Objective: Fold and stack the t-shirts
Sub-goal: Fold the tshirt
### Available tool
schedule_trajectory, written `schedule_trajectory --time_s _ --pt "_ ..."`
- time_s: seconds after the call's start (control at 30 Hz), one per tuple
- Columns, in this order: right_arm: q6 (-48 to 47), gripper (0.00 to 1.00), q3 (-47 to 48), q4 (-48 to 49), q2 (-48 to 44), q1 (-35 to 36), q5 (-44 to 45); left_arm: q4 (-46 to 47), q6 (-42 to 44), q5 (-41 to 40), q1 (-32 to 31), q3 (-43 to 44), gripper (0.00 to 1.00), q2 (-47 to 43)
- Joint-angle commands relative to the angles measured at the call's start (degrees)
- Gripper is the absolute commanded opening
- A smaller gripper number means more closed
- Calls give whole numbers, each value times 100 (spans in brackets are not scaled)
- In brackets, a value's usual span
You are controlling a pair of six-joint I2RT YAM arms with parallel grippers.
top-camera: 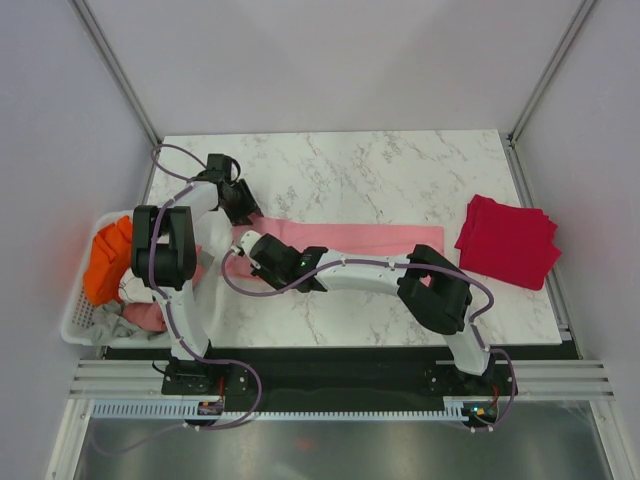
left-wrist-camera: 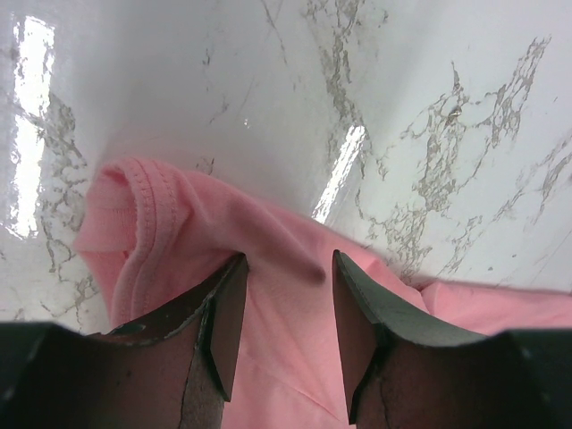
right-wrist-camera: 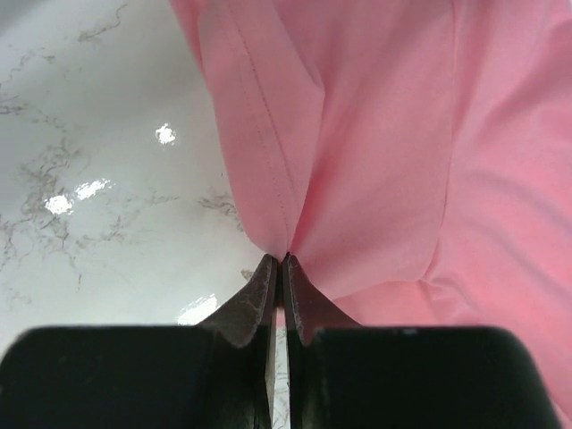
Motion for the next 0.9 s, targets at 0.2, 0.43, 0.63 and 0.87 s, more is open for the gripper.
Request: schedule_trajectory --time_s 0.2,0.43,0.63,0.87 --pt "-270 11 -189 -528 -567 18 -185 -111 274 -162 35 170 51 71" --pt "-315 66 -444 -572 -795 -17 -676 -129 309 -127 35 153 52 -8" --pt "316 60 -1006 -116 -1549 -612 -1054 38 257 -145 26 -128 55 -482" --pt "985 58 -2007 61 -2376 -1730 -1126 486 20 -320 0 -866 64 -1554"
